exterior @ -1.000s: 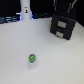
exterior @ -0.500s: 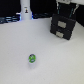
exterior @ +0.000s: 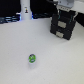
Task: Open the kcup holder, insert the kcup into the holder, and close the kcup holder
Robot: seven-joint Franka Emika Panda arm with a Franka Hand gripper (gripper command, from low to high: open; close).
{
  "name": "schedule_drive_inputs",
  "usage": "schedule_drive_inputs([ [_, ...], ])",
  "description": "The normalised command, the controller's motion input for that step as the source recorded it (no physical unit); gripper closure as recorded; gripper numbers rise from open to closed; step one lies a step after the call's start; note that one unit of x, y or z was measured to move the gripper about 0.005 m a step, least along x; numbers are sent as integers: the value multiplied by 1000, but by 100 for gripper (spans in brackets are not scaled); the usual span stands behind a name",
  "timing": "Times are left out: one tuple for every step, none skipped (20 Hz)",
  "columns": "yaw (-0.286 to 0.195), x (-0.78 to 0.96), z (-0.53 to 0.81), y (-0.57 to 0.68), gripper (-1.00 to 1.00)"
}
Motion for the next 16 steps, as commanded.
schedule_drive_inputs([
  [-27,-241,-372,101,-100],
  [-22,-260,-363,73,-100],
  [-16,-289,-357,41,-100],
  [-12,-315,-358,23,-100],
  [-8,-343,-361,15,-100],
  [3,-380,-362,-2,-100],
  [5,-393,-367,5,-100],
  [8,-402,-355,9,-100],
  [13,-411,-328,10,-100],
  [13,-416,-296,15,-100],
  [12,-422,-254,12,-100],
  [15,-422,-193,23,-100],
  [4,-359,-145,39,100],
  [3,-369,-130,69,100],
  [-8,-341,-102,75,100],
  [-15,-301,-43,64,100],
])
